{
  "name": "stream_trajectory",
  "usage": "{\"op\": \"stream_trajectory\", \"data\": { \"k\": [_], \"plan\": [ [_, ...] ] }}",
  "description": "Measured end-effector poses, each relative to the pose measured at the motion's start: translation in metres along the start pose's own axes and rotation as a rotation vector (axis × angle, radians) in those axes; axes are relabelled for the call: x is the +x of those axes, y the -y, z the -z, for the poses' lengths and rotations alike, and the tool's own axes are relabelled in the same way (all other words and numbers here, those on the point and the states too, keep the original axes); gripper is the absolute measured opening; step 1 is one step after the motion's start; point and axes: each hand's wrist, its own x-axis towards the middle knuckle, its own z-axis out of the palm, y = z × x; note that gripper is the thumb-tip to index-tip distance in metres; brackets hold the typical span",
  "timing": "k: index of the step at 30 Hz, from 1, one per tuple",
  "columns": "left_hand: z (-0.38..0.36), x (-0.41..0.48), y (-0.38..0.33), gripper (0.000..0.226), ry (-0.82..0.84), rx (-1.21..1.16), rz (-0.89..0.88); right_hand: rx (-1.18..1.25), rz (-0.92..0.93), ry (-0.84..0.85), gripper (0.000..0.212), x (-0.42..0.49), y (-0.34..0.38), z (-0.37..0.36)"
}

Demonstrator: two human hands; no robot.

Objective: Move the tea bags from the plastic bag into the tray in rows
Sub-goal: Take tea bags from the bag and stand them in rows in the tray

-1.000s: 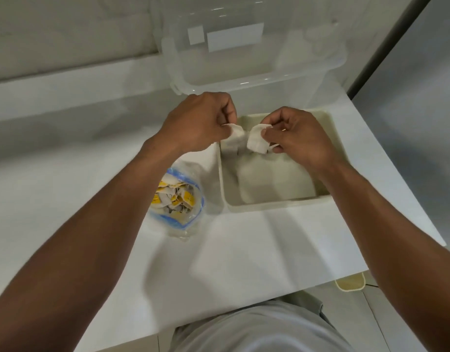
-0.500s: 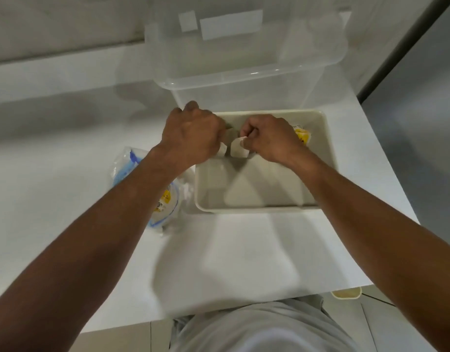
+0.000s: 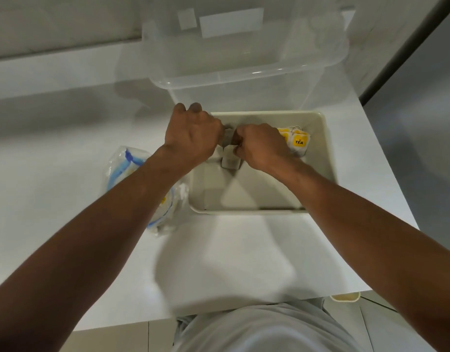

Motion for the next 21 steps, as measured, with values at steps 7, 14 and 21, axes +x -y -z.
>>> {"op": "stream_trajectory", "data": {
  "k": [7,14,21],
  "plan": [
    [0.009,0.002,-0.001,0.025,-0.054,-0.015,-0.022,-0.064,0.055,-0.107,0.022,0.001,0.004,0.002],
    [0.016,-0.014,-0.001,0.022,-0.105,-0.043,0.089,0.212,0.013,-0.168,0.028,-0.018,-0.005,0.009],
    [0.007,-0.045,-0.033,0.013,0.105,0.081,-0.128,0.042,-0.045,0.121,0.022,-0.037,-0.017,0.004]
  ]
}}
